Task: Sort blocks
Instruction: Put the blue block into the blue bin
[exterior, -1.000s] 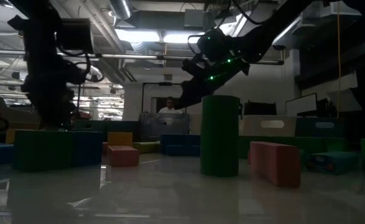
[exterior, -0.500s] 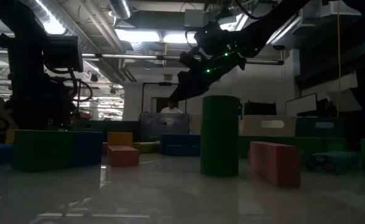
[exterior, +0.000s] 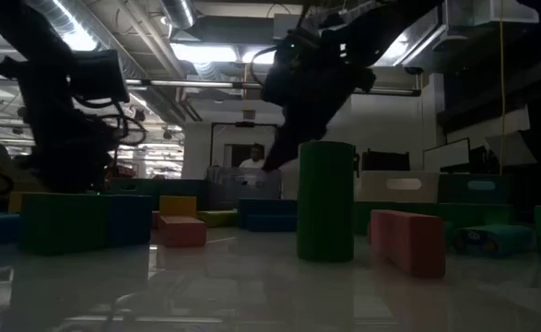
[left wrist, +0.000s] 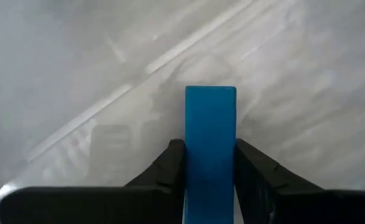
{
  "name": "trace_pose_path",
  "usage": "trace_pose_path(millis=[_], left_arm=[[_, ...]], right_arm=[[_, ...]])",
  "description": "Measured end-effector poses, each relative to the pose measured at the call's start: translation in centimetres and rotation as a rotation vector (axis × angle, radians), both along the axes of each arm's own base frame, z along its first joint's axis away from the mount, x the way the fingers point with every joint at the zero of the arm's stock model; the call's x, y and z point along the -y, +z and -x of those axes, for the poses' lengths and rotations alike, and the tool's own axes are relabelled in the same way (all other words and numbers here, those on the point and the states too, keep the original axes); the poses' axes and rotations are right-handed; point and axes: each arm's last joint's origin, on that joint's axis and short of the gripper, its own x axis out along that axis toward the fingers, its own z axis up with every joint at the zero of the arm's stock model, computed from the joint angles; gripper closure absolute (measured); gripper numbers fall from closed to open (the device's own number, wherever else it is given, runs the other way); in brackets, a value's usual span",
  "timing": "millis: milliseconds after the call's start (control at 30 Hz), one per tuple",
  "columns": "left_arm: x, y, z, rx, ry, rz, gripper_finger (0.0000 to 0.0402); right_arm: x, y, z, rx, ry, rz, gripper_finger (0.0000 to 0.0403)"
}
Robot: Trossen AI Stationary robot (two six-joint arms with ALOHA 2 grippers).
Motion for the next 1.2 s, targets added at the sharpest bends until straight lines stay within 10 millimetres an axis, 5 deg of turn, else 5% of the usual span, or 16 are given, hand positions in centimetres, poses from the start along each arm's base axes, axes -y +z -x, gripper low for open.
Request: trace_pose_path(millis=[267,467,700,1200], left_arm=[[-1.0,2.5,-3.8,0.426,-0.123,-0.132,0.0317],[-2.1,5.5,-5.5,0.691,-0.228,-0.407,0.031],[-4.5,6.6,-4.9,0.584,-0.132,-0.721,0.0307],[-8.0,5.2,-3.8,0.449,-0.035,-0.749,0.0261]], right_arm=[[-3.6,-0.4,0.2,-0.063,0.138,0.023,0.0194],[-5.7,-0.6,0.0,-0.076,0.138,0.117,0.0194],[-7.8,-1.3,-0.2,-0.101,0.15,0.192,0.0194],[-8.2,-3.1,-0.8,-0.118,0.157,0.199,0.0194]])
